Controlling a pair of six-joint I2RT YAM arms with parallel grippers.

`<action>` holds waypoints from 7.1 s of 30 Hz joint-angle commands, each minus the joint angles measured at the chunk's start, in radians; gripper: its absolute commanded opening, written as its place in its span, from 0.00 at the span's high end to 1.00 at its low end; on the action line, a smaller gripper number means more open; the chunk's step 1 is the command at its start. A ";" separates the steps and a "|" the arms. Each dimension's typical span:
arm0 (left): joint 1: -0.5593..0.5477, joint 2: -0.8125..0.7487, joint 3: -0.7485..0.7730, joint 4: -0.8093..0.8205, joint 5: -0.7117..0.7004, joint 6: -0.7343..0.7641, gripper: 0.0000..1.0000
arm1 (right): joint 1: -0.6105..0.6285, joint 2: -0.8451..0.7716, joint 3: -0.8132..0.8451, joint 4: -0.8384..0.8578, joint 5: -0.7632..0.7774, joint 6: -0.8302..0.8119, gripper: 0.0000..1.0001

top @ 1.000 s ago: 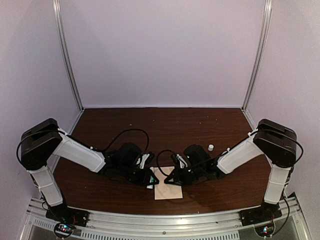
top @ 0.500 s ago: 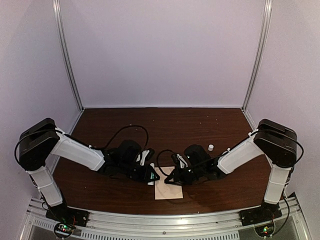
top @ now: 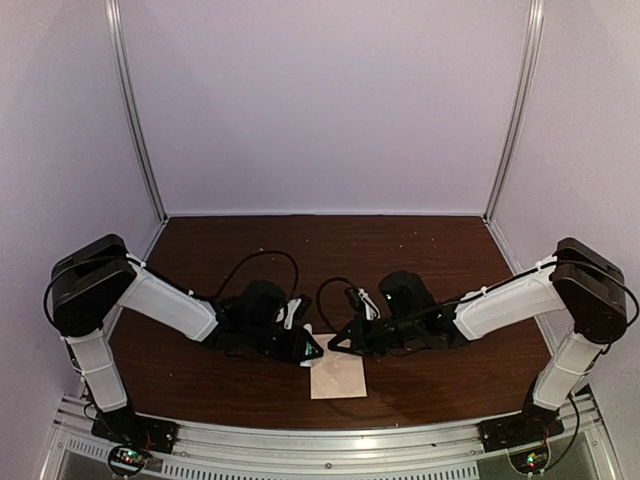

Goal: Place the letter into the envelope and seal it
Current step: Fold the envelope flap into the envelope, then press the envelope flap on the envelope.

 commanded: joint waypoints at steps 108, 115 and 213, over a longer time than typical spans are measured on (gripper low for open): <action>0.005 -0.074 -0.035 -0.003 -0.029 -0.013 1.00 | -0.033 -0.269 -0.132 -0.137 0.127 -0.052 0.83; 0.004 -0.073 -0.034 -0.003 -0.025 -0.011 1.00 | -0.069 -0.315 -0.193 -0.134 0.151 -0.040 0.83; -0.029 -0.117 -0.164 0.038 -0.028 -0.089 1.00 | 0.012 0.260 -0.003 0.134 -0.055 0.017 0.96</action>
